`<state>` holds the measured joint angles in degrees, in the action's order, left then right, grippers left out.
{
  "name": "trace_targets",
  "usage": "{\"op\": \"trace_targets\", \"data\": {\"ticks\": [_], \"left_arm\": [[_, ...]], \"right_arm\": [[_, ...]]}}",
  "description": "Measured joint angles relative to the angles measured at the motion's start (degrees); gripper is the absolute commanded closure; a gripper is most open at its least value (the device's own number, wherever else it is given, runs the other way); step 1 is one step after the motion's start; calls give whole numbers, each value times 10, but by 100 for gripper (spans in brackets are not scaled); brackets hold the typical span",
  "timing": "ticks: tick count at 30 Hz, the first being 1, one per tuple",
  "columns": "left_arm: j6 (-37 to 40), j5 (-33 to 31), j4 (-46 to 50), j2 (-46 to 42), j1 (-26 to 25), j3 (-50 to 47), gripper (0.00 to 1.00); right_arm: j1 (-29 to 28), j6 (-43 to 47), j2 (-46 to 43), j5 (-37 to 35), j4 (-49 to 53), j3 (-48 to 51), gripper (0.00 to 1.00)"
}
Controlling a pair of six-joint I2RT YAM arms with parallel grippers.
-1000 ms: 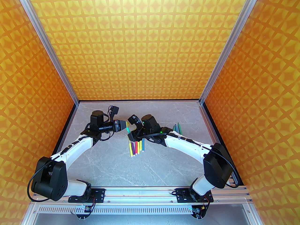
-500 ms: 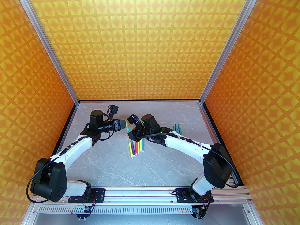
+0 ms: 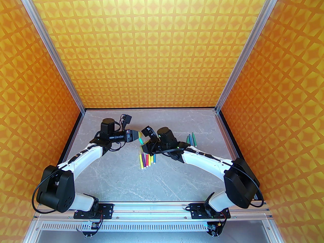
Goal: Open the pen caps
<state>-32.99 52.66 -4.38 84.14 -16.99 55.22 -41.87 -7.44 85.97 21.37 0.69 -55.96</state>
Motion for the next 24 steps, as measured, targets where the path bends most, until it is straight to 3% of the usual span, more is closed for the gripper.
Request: {"op": "trace_targets", "data": {"ticks": [7,13,19,24], "left_arm": [[-40,-50,-43,0,29,37,100],[-57,-70,-51,8,31,38,100],[17,-136,89,9,31,73,100],[100,-237,224,21,31,106,100]], "right_arm": [[-5,0,-33,1,39,99,100],[-5,-4,-51,-11,47,128,100],[11,-13,-70,-96,53,126,100],[59,-38,-69,-184,82,118,100]]}}
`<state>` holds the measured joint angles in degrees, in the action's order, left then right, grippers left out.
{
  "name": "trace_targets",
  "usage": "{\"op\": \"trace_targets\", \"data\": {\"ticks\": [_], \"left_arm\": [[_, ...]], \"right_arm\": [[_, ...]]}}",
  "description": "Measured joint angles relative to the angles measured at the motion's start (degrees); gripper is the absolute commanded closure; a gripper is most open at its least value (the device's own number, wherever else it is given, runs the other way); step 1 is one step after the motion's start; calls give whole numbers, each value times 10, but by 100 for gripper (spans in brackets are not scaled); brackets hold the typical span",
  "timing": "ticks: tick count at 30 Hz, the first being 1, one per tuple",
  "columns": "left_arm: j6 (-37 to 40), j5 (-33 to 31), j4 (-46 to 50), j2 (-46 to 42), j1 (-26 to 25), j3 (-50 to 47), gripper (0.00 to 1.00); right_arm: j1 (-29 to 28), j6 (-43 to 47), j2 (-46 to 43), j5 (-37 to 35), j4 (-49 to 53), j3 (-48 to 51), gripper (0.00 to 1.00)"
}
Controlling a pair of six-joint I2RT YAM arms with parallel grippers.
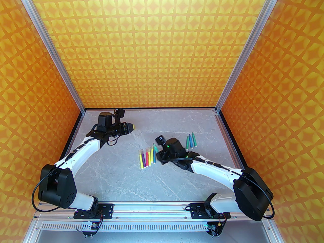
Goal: Open the pen caps
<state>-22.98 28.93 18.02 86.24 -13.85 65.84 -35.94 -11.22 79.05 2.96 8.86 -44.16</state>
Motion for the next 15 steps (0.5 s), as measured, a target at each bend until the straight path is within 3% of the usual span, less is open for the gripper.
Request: {"op": "trace_targets", "data": {"ticks": [8,15], "left_arm": [[74,-144,143,62,0,22,100],[101,-228,201,116,0,34,100]], "right_arm": [[59,-31,35,-117,54,-54,100],[119,-57,92,-153,83,-82,100]]}}
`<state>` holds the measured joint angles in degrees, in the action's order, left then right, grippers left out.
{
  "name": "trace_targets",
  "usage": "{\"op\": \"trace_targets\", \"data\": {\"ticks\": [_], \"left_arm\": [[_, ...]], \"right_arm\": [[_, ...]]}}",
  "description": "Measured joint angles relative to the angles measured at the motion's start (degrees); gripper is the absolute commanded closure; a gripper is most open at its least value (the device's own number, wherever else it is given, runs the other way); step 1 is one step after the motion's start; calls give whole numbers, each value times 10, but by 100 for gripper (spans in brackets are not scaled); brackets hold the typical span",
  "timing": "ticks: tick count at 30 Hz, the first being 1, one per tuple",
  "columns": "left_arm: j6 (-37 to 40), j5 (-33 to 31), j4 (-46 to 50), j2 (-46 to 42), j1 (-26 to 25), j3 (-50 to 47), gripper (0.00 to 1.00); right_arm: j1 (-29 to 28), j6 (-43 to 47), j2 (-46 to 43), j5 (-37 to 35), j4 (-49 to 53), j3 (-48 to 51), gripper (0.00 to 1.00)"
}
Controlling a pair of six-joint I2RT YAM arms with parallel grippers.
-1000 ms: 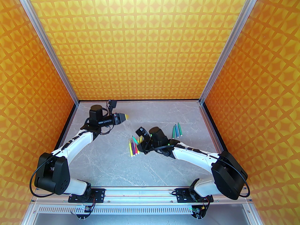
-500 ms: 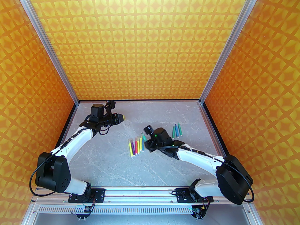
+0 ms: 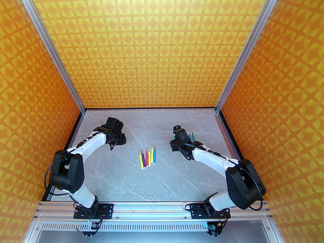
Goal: Open the pen caps
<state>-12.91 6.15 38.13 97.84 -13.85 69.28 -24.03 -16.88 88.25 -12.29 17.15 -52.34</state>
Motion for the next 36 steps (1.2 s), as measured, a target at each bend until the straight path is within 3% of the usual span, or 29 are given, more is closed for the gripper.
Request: {"op": "trace_targets", "data": {"ticks": [14,31,36], "left_arm": [[23,-108,44,85,1,38,100],[39,-151,52,136,19,76,90],[43,-153,52,153,23,77,85]], "right_arm": [[49,-28,103,-19,24,-57,100],[88,-50,157,-24,42,-69,100],[89,-55,164,-24,46,-80,95]]}}
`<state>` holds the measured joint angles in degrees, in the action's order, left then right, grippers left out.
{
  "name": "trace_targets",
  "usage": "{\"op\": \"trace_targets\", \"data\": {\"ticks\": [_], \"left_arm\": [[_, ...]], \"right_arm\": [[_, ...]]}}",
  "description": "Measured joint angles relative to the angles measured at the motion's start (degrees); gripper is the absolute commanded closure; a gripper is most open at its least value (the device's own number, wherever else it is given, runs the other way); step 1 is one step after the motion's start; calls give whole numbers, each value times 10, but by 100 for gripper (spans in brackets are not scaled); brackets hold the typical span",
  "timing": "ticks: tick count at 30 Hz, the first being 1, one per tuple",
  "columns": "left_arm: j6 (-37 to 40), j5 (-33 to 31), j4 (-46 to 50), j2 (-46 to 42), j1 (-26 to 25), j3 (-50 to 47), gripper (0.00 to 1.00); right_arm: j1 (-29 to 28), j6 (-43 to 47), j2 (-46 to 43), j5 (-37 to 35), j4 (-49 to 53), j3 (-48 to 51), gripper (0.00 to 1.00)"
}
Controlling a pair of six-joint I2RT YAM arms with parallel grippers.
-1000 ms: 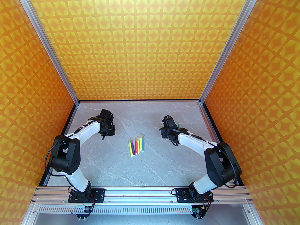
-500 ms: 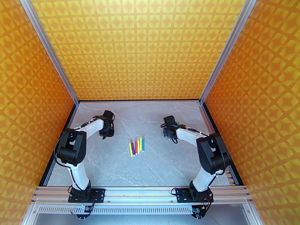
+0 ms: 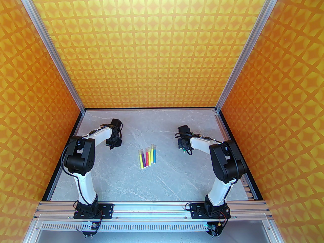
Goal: Open the pen caps
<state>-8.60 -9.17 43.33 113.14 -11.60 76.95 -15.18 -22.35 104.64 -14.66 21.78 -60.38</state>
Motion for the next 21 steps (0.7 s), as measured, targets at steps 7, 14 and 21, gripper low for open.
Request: {"op": "trace_targets", "data": {"ticks": [7,14,21], "left_arm": [[2,-2,0,2,1,2,81],[3,-2,0,2,3,2,78],[4,-2,0,3,4,2,74]], "right_arm": [[7,-2,6,0,1,-8,89],[7,-2,12,0,9,-14,85],[7,-2,12,0,16,-16,78]]}}
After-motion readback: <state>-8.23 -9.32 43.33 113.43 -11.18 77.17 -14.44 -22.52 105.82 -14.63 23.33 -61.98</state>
